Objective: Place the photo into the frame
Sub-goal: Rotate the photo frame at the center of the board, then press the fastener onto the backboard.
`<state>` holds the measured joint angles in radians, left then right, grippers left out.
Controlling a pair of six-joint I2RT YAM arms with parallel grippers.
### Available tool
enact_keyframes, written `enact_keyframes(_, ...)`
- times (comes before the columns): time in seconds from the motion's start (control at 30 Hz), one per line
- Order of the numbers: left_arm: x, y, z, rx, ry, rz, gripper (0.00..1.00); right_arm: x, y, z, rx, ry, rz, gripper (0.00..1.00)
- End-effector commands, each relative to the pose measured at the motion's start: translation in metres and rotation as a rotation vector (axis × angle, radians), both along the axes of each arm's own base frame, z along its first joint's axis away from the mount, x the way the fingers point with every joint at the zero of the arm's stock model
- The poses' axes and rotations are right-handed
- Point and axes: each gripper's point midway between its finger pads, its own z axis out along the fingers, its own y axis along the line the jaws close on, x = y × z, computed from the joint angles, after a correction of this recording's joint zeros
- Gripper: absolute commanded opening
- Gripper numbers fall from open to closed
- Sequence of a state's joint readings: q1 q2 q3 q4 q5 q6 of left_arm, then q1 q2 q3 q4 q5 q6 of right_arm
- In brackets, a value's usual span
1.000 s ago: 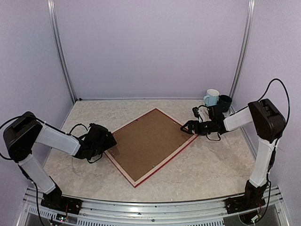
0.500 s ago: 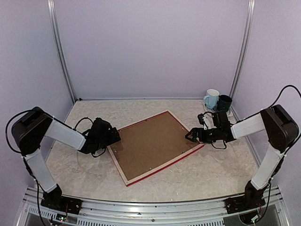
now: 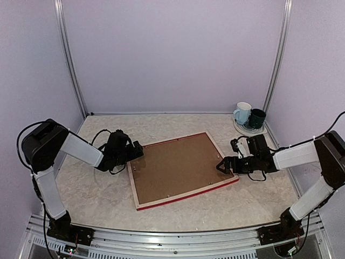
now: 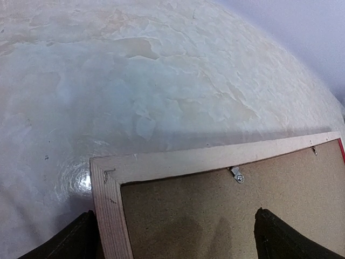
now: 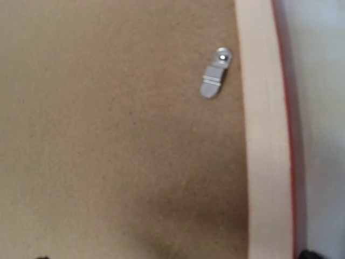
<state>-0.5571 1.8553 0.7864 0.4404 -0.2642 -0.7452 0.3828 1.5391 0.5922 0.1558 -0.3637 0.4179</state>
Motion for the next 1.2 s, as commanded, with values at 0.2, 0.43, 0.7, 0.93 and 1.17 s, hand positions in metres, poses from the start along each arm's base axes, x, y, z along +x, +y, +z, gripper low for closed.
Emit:
enact_keyframes(0.2,0.002,-0.06,0.012,-0.203,-0.001,-0.246,0.99,-0.035,0.017,0.033,0.083,-0.057,0.082,0.99)
enact_keyframes(0.43,0.002,-0.051,0.024,-0.195,-0.008,-0.259,0.99,-0.02,0.004,0.043,-0.019,-0.109,0.037,0.99)
enact_keyframes(0.7,-0.023,-0.039,0.058,-0.168,-0.047,-0.302,0.99,0.017,-0.012,0.074,-0.111,-0.183,-0.046,0.99)
enact_keyframes(0.93,-0.054,-0.029,0.085,-0.123,-0.08,-0.318,0.99,0.029,-0.029,0.079,-0.117,-0.225,-0.161,0.99)
enact_keyframes(1.17,-0.089,-0.028,0.074,-0.04,-0.035,-0.321,0.99,0.025,-0.043,0.058,-0.098,-0.215,-0.231,0.99)
